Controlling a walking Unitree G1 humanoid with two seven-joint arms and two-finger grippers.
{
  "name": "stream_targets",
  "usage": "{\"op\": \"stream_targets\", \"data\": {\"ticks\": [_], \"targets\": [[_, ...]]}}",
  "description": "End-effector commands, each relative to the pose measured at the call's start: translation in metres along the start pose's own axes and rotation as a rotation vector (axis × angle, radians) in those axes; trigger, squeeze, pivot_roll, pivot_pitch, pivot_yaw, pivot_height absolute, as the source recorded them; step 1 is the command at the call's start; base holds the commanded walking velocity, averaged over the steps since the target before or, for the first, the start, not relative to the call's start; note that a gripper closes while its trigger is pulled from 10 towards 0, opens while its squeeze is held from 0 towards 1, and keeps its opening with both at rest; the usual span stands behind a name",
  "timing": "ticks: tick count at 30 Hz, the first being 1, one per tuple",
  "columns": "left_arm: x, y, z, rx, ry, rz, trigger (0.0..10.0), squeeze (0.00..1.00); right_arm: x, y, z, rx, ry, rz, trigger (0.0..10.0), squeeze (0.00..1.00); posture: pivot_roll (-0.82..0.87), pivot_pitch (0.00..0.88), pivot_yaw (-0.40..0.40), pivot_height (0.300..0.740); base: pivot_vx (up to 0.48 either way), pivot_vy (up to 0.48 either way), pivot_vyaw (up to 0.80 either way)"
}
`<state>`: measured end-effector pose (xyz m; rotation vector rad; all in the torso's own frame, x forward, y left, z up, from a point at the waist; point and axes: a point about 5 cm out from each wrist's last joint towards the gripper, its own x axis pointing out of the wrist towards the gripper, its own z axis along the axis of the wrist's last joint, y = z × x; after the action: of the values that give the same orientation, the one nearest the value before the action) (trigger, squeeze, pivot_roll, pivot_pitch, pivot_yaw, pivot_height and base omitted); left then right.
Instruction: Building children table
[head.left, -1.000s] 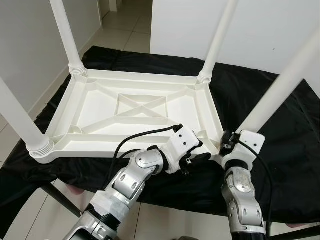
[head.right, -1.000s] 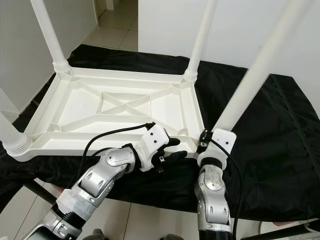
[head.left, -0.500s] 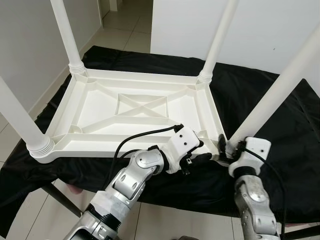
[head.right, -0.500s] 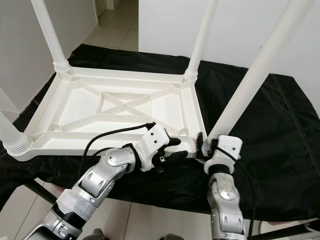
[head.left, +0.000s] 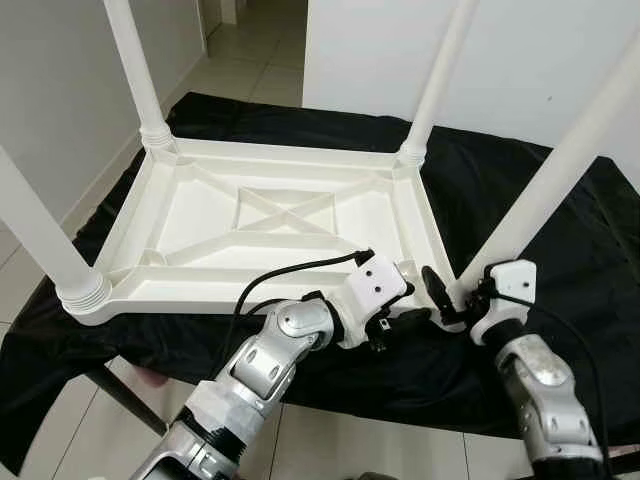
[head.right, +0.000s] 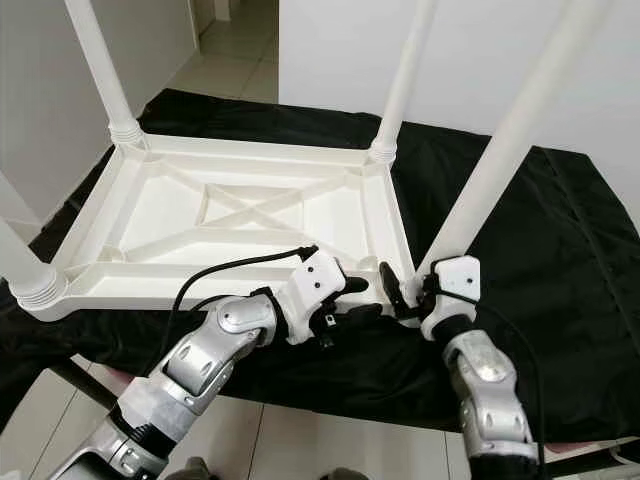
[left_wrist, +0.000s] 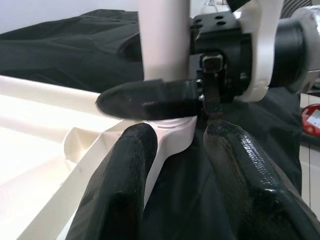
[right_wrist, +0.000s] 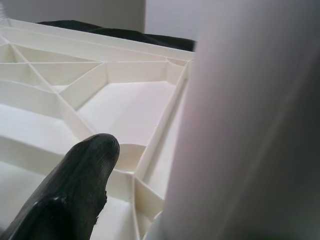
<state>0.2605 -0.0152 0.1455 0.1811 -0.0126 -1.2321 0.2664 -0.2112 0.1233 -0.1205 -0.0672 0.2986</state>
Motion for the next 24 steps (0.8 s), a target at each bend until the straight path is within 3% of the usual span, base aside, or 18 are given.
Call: {"op": "stream_targets", "data": {"ticks": [1, 3, 4, 5, 16, 22, 23, 24], "targets": [[0.003, -0.003, 0.002, 0.017, -0.004, -0.037, 10.0, 0.0, 0.002, 0.002, -0.003, 0.004, 0.015, 0.034, 10.0, 0.0, 0.02, 0.0, -0.052, 0.74, 0.0, 0.0, 0.0], [0.003, -0.003, 0.003, 0.019, -0.004, -0.039, 10.0, 0.0, 0.004, 0.003, -0.004, 0.008, 0.022, 0.067, 10.0, 0.0, 0.02, 0.0, -0.052, 0.74, 0.0, 0.0, 0.0], [0.003, -0.003, 0.003, 0.02, -0.004, -0.039, 10.0, 0.0, 0.005, 0.002, -0.005, 0.0, 0.027, 0.073, 3.9, 0.0, 0.02, 0.0, -0.05, 0.74, 0.0, 0.0, 0.0], [0.003, -0.002, 0.003, 0.022, -0.004, -0.038, 10.0, 0.0, 0.006, 0.0, -0.007, -0.014, 0.033, 0.081, 0.0, 0.0, 0.02, 0.0, -0.052, 0.74, 0.0, 0.0, 0.0], [0.002, -0.001, 0.004, 0.023, -0.003, -0.034, 10.0, 0.0, 0.001, 0.003, -0.015, 0.03, 0.054, 0.089, 0.0, 0.0, 0.02, 0.0, -0.051, 0.74, 0.0, 0.0, 0.0], [0.002, -0.002, 0.004, 0.02, -0.004, -0.038, 10.0, 0.0, -0.002, 0.004, -0.02, 0.094, 0.044, 0.026, 0.0, 0.0, 0.02, 0.0, -0.048, 0.74, 0.0, 0.0, 0.0], [0.002, -0.002, 0.004, 0.019, -0.003, -0.04, 10.0, 0.0, -0.003, 0.006, -0.021, 0.103, 0.05, -0.011, 10.0, 0.0, 0.01, 0.0, -0.047, 0.74, 0.0, 0.0, 0.0], [0.002, -0.002, 0.004, 0.019, -0.003, -0.04, 10.0, 0.0, -0.003, 0.006, -0.021, 0.103, 0.05, -0.011, 10.0, 0.0, 0.01, 0.0, -0.047, 0.74, 0.0, 0.0, 0.0]]}}
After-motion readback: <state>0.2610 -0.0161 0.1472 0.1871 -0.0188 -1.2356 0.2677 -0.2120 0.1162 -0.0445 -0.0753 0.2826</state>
